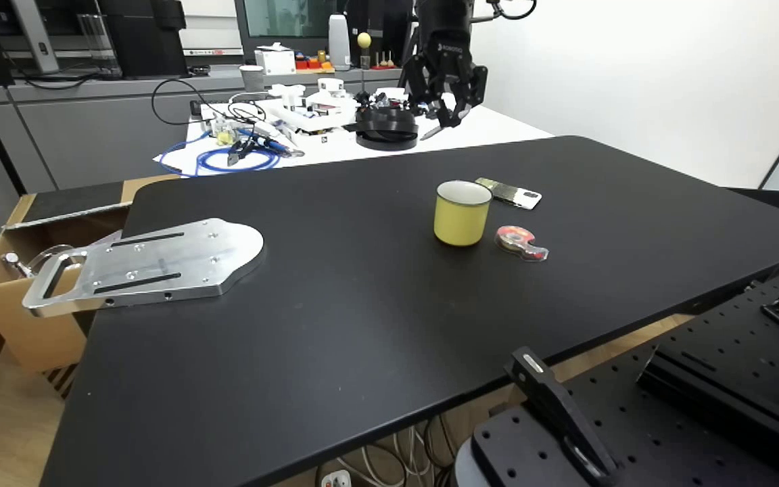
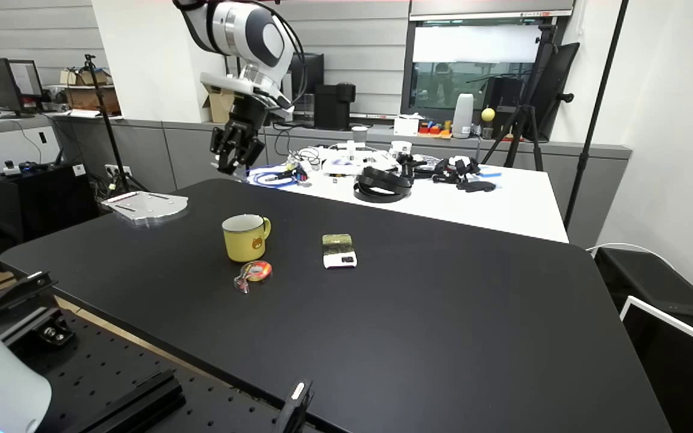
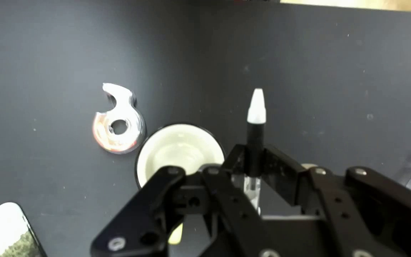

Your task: Pick up the pen and place it in the cup

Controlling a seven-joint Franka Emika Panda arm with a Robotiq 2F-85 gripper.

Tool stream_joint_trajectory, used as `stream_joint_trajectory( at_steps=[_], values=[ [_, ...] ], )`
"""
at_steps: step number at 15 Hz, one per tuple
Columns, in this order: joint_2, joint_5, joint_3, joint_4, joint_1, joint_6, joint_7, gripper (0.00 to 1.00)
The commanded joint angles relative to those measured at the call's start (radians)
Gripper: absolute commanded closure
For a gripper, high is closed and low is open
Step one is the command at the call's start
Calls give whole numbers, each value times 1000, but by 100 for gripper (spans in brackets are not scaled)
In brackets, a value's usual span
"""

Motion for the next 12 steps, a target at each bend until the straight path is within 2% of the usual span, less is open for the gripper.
stream_joint_trajectory(
  at_steps=[1, 6, 12],
  values=[
    [53, 17, -20, 103, -17, -200, 13, 95],
    [118, 36, -45, 155, -35, -359, 22, 95],
    [210, 69, -60, 197, -46, -426, 27, 95]
  ],
)
